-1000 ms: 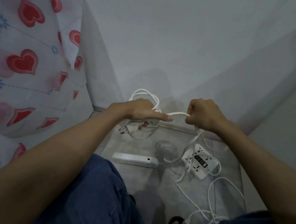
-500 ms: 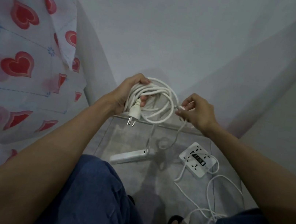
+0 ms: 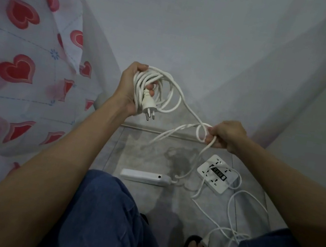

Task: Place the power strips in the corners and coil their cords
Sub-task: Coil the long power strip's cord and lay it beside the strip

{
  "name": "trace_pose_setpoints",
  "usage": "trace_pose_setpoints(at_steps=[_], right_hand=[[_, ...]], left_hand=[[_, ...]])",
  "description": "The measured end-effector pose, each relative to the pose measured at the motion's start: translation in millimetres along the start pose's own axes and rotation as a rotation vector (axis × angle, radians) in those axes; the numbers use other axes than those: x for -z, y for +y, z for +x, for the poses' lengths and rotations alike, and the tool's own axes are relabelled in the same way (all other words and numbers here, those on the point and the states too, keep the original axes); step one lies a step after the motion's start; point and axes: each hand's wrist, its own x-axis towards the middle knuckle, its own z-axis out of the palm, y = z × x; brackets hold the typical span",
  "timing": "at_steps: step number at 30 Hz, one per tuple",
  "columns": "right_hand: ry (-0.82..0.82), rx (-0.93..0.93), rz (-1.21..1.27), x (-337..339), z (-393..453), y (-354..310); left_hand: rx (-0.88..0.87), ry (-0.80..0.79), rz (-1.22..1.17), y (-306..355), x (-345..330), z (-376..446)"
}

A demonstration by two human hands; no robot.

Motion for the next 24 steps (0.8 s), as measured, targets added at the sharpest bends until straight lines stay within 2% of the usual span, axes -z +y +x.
trace_pose_setpoints(at_steps=[4,7,9,10,12,16,18,20,21,23,24], right_hand=[[0.023,-0.148,-0.187,24,17,28],[-0.077,-0.192,-0.268,24,13,35],[-0.171,-0.186,-0.433,16,7,35],[-0.199,-0.135,-0.592,10,4,32],[-0.235,0.101,-0.836,-3,3,25],[-0.401,0.639,-0.718,-32,-8,5],[-0.551,0.543,-0.619,-35,-15,1],[-0.820,0.310,-0.477,-25,-16,1],[-0.901,0.238,-0.427,-17,-17,1],[-0.930,0.167,-0.348,-5,-14,-2],[-0.872,0.154,-0.290,1,-10,-3]], left_hand=[[-0.181,0.080,-0.252,26,15,-3],[-0.170,0.100,-0.277,24,25,-9],[-0.141,0.111,-0.258,15,24,-6],[-0.124,0.112,-0.220,12,21,-4],[-0.056,0.053,-0.123,9,13,-3],[0.057,-0.188,0.023,5,-15,-13],[0.068,-0.277,-0.011,9,-26,-16],[0.044,-0.265,-0.013,10,-26,-17],[0.038,-0.232,-0.009,11,-23,-15],[0.053,-0.160,-0.022,10,-12,-13],[0.072,-0.138,-0.036,10,-6,-11]])
